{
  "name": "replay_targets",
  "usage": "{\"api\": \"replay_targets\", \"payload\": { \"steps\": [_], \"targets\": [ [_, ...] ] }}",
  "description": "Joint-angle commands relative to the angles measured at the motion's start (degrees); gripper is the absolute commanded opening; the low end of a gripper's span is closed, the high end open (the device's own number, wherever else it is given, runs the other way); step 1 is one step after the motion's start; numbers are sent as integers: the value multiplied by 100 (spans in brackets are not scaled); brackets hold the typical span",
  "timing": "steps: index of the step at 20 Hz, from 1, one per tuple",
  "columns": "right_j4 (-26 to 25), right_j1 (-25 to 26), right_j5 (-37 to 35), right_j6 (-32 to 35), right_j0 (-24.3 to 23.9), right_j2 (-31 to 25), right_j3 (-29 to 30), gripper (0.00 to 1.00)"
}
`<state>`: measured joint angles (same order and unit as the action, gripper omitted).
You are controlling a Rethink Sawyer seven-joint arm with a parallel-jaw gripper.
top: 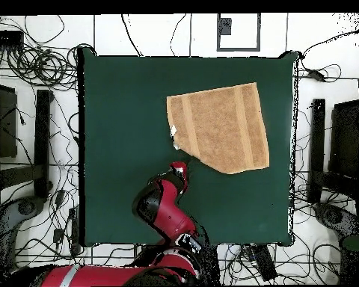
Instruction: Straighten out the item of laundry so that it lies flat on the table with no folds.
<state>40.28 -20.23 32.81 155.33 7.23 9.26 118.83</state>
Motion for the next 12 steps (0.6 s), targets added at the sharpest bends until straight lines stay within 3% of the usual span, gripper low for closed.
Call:
{"api": "replay_targets", "payload": {
  "steps": [1,6,12],
  "targets": [
    [88,-307,-229,1440,-21,-418,321,100],
    [289,-746,-622,1201,18,-332,439,100],
    [367,-821,-708,1064,-54,-342,374,100]
  ]
}}
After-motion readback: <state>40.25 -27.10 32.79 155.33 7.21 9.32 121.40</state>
